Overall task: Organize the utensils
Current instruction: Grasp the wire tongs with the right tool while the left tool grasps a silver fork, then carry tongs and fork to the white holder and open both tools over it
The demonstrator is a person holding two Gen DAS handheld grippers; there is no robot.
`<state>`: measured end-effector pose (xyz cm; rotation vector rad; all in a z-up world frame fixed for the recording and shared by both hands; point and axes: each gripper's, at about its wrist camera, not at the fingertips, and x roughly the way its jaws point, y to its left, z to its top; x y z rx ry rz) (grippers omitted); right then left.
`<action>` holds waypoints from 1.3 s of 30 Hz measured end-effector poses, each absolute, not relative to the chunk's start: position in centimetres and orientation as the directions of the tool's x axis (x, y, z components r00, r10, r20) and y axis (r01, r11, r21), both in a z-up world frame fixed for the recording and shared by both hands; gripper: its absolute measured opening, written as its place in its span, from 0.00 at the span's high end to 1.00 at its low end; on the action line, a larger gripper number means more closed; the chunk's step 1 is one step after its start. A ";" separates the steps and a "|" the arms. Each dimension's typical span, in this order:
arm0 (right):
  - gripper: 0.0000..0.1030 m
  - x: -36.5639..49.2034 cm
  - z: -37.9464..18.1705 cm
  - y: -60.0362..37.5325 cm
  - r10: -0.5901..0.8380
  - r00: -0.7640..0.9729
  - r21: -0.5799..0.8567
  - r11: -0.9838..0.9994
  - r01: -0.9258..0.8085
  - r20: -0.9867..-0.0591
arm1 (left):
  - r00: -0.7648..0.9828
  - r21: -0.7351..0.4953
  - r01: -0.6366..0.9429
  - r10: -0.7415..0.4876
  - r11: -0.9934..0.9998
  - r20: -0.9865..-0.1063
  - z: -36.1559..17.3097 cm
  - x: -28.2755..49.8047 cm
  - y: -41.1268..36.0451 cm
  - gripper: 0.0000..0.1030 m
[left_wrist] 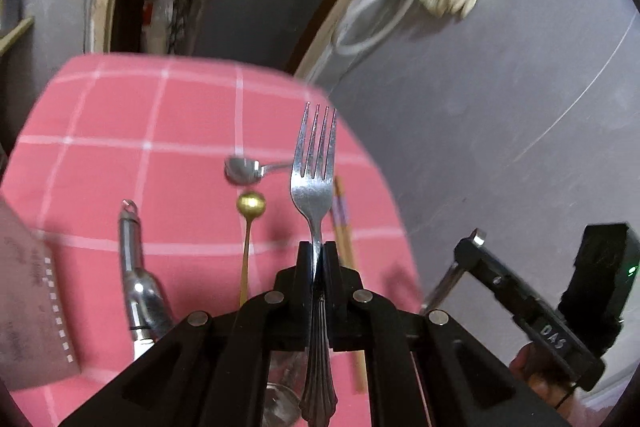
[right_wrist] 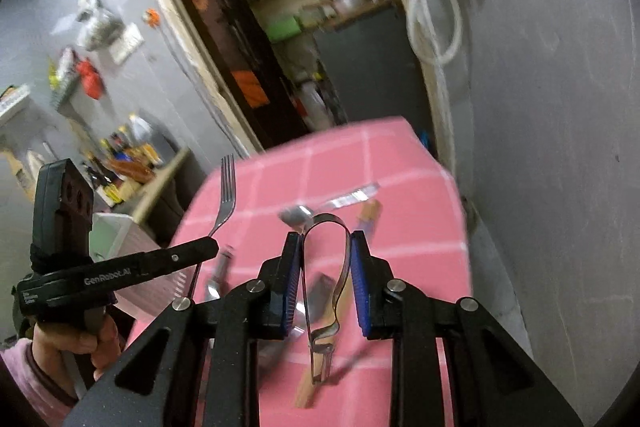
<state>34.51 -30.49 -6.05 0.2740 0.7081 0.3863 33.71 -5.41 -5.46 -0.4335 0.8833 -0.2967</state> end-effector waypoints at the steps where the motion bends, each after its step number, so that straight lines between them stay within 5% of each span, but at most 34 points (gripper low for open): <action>1: 0.79 34.3 -5.4 -30.0 0.440 0.703 0.368 0.891 -0.264 -0.559 | 0.624 -0.488 0.076 -0.423 0.869 -0.657 -4.5 33.2 -4.8 0.95; 11: 0.79 34.0 4.9 -20.6 0.620 0.713 0.372 0.778 -0.506 -0.327 | 0.856 -0.457 0.096 -0.308 0.884 -0.415 7.2 28.3 5.0 0.95; 18: 0.79 33.6 6.1 -12.5 0.727 0.651 0.349 0.682 -0.643 -0.221 | 0.930 -0.491 0.035 -0.209 0.870 -0.303 6.3 28.1 13.3 0.95; 39: 0.78 33.6 -3.5 -6.3 0.762 0.514 0.441 0.647 -0.622 -0.394 | 0.935 -0.417 0.029 -0.173 0.908 -0.310 -1.6 25.5 15.3 0.94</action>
